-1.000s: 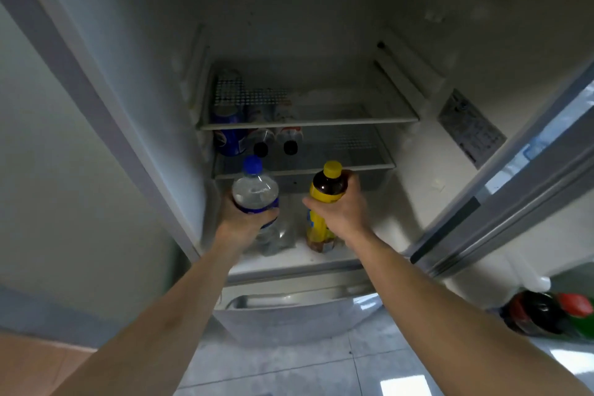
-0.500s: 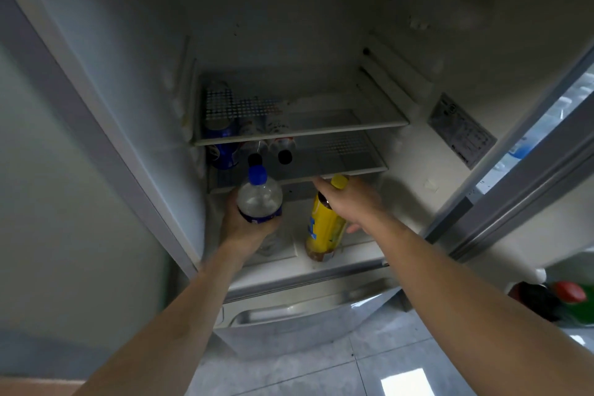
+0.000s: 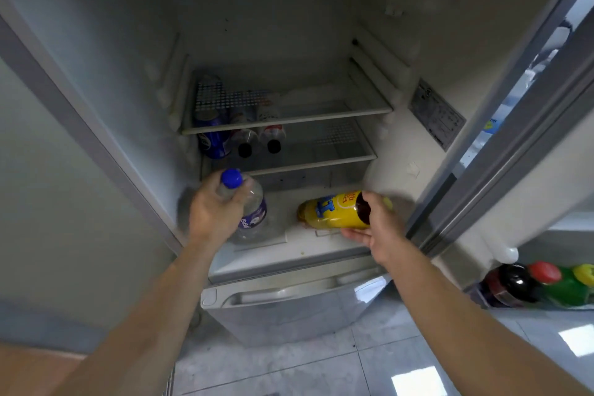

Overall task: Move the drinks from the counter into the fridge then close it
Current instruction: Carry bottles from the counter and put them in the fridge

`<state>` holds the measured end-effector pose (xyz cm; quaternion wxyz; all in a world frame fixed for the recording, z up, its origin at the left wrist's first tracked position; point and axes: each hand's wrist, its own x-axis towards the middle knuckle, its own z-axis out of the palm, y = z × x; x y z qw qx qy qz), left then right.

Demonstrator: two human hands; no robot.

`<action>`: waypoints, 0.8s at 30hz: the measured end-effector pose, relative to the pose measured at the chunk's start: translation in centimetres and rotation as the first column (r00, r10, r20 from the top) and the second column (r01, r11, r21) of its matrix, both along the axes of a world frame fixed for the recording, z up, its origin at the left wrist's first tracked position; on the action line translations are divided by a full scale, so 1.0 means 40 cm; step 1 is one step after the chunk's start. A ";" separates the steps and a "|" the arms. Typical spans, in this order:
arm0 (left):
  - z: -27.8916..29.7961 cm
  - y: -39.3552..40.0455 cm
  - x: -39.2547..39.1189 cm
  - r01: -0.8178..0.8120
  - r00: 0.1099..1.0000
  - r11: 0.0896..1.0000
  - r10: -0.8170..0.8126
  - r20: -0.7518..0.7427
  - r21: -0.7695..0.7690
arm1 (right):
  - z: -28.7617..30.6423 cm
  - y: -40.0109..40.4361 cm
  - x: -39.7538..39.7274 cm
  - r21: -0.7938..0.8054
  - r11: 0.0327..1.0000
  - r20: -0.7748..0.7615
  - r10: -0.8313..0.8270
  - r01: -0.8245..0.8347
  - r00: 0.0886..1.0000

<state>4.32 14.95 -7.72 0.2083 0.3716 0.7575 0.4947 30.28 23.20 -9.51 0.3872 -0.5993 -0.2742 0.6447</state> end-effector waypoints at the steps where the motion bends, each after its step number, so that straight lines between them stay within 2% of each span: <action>1: -0.017 -0.024 0.013 -0.056 0.998 0.996 0.054 0.032 0.068 | -0.019 -0.018 0.003 -0.003 1.000 -0.068 -0.028 0.028 0.997; 5: -0.093 -0.110 0.090 -0.264 0.953 0.921 0.202 0.228 0.287 | -0.073 -0.097 0.015 -0.013 0.999 -0.335 -0.046 0.044 0.941; 8: -0.158 -0.170 0.136 -0.366 0.867 0.897 0.233 0.441 0.246 | -0.104 -0.143 0.031 -0.106 0.994 -0.390 -0.040 -0.002 0.920; 10: -0.197 -0.210 0.148 -0.409 0.743 0.901 0.237 0.626 0.143 | -0.120 -0.168 0.037 -0.183 0.980 -0.374 0.008 -0.083 0.927; 13: -0.246 -0.260 0.160 -0.407 0.464 0.913 0.221 0.858 -0.015 | -0.149 -0.198 0.039 -0.301 0.930 -0.250 0.136 -0.210 0.959; 15: -0.266 -0.277 0.162 -0.332 0.375 0.940 0.205 0.904 -0.075 | -0.170 -0.205 0.036 -0.330 0.918 -0.132 0.186 -0.220 0.974; 19: -0.268 -0.267 0.159 -0.136 0.302 0.969 0.240 0.922 -0.208 | -0.188 -0.207 0.032 -0.334 0.923 -0.020 0.195 -0.190 0.981; 24: -0.285 -0.243 0.164 -0.015 0.315 0.926 0.363 0.877 -0.378 | -0.222 -0.228 0.027 -0.231 0.963 0.105 0.166 -0.138 0.980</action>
